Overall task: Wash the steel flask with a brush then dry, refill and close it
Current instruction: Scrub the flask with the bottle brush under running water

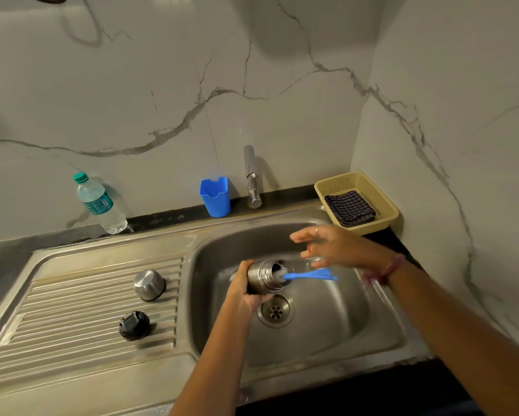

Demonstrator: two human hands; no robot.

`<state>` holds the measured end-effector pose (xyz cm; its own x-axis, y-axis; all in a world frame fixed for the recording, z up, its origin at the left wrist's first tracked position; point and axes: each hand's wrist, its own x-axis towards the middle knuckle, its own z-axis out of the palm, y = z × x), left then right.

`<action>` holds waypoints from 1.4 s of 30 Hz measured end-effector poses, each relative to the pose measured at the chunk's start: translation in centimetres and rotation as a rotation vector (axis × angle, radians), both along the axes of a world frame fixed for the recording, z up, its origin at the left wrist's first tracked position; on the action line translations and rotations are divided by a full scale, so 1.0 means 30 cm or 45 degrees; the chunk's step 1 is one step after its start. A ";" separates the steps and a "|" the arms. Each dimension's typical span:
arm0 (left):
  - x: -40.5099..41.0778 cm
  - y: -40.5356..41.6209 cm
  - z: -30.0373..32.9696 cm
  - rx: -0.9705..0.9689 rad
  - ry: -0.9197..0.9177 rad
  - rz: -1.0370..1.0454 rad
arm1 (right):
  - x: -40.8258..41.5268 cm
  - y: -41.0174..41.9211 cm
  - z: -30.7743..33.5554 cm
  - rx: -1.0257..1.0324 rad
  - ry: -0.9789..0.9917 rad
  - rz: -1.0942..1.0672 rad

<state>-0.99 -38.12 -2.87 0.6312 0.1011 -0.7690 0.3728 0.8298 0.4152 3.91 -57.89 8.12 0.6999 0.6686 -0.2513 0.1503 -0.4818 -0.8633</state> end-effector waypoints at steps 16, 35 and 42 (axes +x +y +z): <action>0.006 0.107 0.024 -0.153 -0.103 0.179 | -0.265 0.112 -0.131 -1.094 -1.259 0.153; 0.002 0.162 -0.025 -0.083 -0.174 0.128 | -0.298 0.181 -0.152 -0.794 -0.393 -0.188; 0.004 0.216 -0.027 0.023 -0.162 0.192 | -0.268 0.106 -0.024 -0.729 0.035 -0.155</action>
